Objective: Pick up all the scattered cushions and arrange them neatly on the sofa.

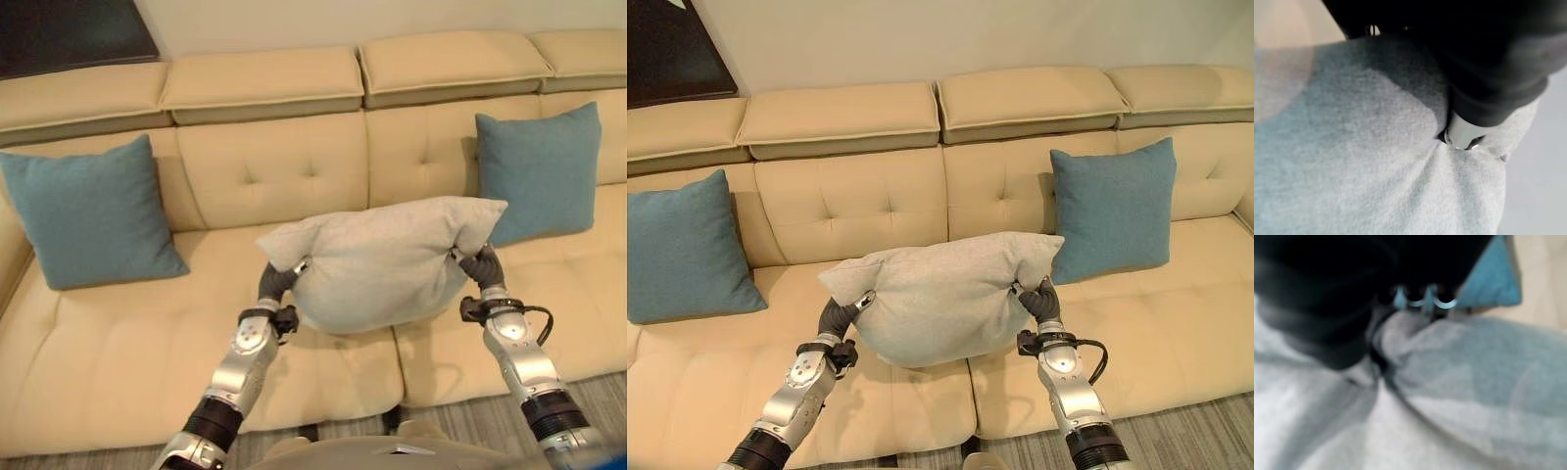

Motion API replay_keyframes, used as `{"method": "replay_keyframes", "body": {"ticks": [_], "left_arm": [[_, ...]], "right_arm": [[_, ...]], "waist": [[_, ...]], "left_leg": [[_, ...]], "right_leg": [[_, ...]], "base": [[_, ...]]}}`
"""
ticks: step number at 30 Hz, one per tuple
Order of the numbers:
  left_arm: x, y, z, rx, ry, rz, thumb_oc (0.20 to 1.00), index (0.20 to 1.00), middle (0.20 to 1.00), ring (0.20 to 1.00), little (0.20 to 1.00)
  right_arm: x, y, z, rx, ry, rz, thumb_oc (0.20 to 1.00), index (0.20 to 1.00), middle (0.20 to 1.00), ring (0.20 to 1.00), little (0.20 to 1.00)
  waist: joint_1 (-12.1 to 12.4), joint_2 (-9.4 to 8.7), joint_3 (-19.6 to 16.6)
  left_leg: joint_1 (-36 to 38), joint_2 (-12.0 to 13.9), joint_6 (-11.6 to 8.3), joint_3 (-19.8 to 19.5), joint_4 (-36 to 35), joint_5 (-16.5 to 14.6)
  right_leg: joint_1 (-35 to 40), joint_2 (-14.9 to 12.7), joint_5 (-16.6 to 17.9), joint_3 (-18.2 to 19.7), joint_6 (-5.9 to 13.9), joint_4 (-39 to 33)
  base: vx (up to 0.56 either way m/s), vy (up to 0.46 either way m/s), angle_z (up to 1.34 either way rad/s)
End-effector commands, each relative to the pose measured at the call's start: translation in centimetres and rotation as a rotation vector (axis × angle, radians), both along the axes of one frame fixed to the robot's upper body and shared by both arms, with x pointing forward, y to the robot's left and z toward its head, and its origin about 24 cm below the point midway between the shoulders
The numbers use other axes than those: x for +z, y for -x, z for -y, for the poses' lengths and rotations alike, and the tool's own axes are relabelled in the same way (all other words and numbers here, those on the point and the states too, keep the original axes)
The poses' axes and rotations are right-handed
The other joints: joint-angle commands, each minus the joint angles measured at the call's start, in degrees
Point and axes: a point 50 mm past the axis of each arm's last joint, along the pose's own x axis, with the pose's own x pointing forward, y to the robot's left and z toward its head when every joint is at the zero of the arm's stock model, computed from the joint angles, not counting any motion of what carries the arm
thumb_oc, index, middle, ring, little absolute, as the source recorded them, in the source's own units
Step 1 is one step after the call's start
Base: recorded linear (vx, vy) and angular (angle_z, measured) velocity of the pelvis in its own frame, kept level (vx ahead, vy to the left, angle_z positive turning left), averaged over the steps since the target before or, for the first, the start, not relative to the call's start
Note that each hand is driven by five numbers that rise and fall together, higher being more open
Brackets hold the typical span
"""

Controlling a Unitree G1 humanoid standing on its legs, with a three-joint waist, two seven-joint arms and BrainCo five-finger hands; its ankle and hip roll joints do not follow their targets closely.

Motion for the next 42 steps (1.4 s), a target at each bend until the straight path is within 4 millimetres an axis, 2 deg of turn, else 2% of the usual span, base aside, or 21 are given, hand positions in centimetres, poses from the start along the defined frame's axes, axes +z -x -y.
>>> {"method": "replay_keyframes", "body": {"ticks": [1,5,11,14,15,16,19,20,21,22,23,27,30,42], "left_arm": [[4.3,-1.7,-0.9,-0.01,-0.012,0.227,0.2,0.2,0.2,0.2,0.2],[5.0,-2.1,-0.8,-0.003,-0.015,0.254,0.2,0.2,0.2,0.2,0.2],[8.3,-4.4,0.4,-0.005,-0.014,0.377,0.2,0.2,0.2,0.2,0.2],[10.6,-6.2,1.4,0.002,-0.007,0.445,0.2,0.2,0.2,0.2,0.2],[10.7,-6.3,1.4,0.003,-0.007,0.448,0.2,0.2,0.2,0.2,0.2],[12.1,-7.4,1.6,0.007,-0.03,0.49,0.2,0.2,0.2,0.2,0.2],[14.7,-9.0,1.6,0.028,-0.068,0.562,0.2,0.2,0.2,0.2,0.2],[16.4,-9.8,1.6,0.033,-0.087,0.606,0.2,0.2,0.2,0.2,0.2],[17.3,-10.2,1.8,0.034,-0.105,0.63,0.2,0.2,0.2,0.2,0.2],[17.4,-10.2,1.8,0.034,-0.105,0.632,0.2,0.2,0.2,0.2,0.2],[19.3,-11.0,2.2,0.042,-0.113,0.677,0.2,0.2,0.2,0.2,0.2],[21.8,-11.9,2.5,0.056,-0.132,0.731,0.2,0.2,0.2,0.2,0.2],[22.4,-12.1,2.6,0.063,-0.138,0.742,0.2,0.2,0.2,0.2,0.2],[22.6,-12.8,2.1,0.099,-0.169,0.719,0.2,0.2,0.2,0.2,0.2]], "right_arm": [[4.1,-1.1,-0.2,0.008,-0.014,0.225,0.2,0.2,0.2,0.2,0.2],[4.6,-1.4,0.0,0.002,0.005,0.244,0.2,0.2,0.2,0.2,0.2],[7.5,-3.4,-0.5,0.005,0.037,0.344,0.2,0.2,0.2,0.2,0.2],[9.4,-5.1,-1.6,0.007,0.02,0.409,0.2,0.2,0.2,0.2,0.2],[9.5,-5.1,-1.6,0.007,0.02,0.411,0.2,0.2,0.2,0.2,0.2],[10.6,-6.1,-2.2,0.012,0.02,0.443,0.2,0.2,0.2,0.2,0.2],[13.0,-7.4,-2.8,0.012,0.028,0.509,0.2,0.2,0.2,0.2,0.2],[14.6,-8.2,-2.9,0.008,0.04,0.545,0.2,0.2,0.2,0.2,0.2],[15.7,-8.6,-3.0,0.008,0.052,0.574,0.2,0.2,0.2,0.2,0.2],[15.8,-8.7,-3.0,0.008,0.052,0.576,0.2,0.2,0.2,0.2,0.2],[18.0,-9.5,-3.4,0.008,0.074,0.624,0.2,0.2,0.2,0.2,0.2],[20.3,-10.4,-4.2,0.015,0.09,0.669,0.2,0.2,0.2,0.2,0.2],[20.4,-10.6,-4.7,0.019,0.09,0.666,0.2,0.2,0.2,0.2,0.2],[20.3,-11.7,-5.1,0.001,0.095,0.621,0.2,0.2,0.2,0.2,0.2]], "waist": [[0.19,-3.53,-4.4],[0.2,-3.75,-3.85],[0.54,-4.01,-1.18],[0.41,-3.64,0.4],[0.37,-3.62,0.35],[0.23,-3.23,1.07],[0.23,-2.74,1.67],[0.23,-2.39,1.89],[0.21,-2.14,2.06],[0.15,-2.18,1.92],[0.23,-1.66,2.61],[0.3,-1.4,4.11],[0.3,-1.45,4.79],[0.43,-1.75,6.72]], "left_leg": [[-0.16,-3.6,-0.49,1.56,4.32,-5.38],[-0.63,-3.37,-0.66,1.27,4.9,-5.76],[-5.27,-2.8,-1.05,0.91,7.12,-5.99],[-8.62,-2.63,-1.22,0.53,7.77,-5.49],[-8.91,-2.63,-1.22,0.51,7.9,-5.51],[-11.11,-2.55,-1.29,0.47,8.25,-5.16],[-14.26,-2.71,-1.17,0.38,8.51,-4.35],[-16.38,-2.79,-1.17,0.34,8.65,-3.81],[-17.07,-2.81,-1.18,0.22,8.79,-3.87],[-17.43,-2.89,-1.15,0.2,8.73,-3.58],[-18.9,-3.0,-1.27,0.15,9.04,-3.46],[-21.15,-3.42,-1.35,-0.06,10.02,-3.24],[-22.36,-3.56,-1.37,-0.15,10.92,-3.44],[-25.42,-3.72,-1.84,-0.21,12.93,-3.71]], "right_leg": [[0.59,-3.42,-6.16,-0.1,4.62,5.67],[0.28,-3.28,-6.76,-0.66,4.4,6.05],[-3.77,-3.38,-7.11,-1.77,3.77,7.64],[-7.14,-3.54,-6.62,-1.59,3.72,8.23],[-7.41,-3.55,-6.63,-1.6,3.71,8.34],[-9.88,-3.6,-6.27,-1.42,3.7,8.95],[-13.23,-3.6,-5.6,-1.04,3.82,9.76],[-15.5,-3.84,-5.25,-0.94,3.87,10.3],[-16.44,-3.86,-5.34,-0.88,3.88,10.76],[-16.77,-3.94,-5.1,-0.89,3.87,10.66],[-18.34,-4.23,-5.25,-0.81,3.83,11.54],[-20.12,-4.67,-4.83,-0.6,3.89,12.0],[-20.89,-4.81,-4.6,-0.57,3.89,12.11],[-23.5,-5.04,-4.29,-0.5,3.94,12.98]], "base": [[0.06,-0.039,0.17],[0.02,-0.038,0.12],[-0.04,-0.038,0.16],[-0.09,-0.013,0.06],[-0.11,0.014,0.06],[-0.09,0.017,0.04],[-0.09,0.028,0.0],[-0.06,0.048,-0.03],[-0.05,0.039,-0.02],[-0.02,0.05,0.03],[-0.03,0.04,0.01],[-0.01,0.037,0.02],[0.0,0.013,0.01],[0.01,0.002,0.02]]}}
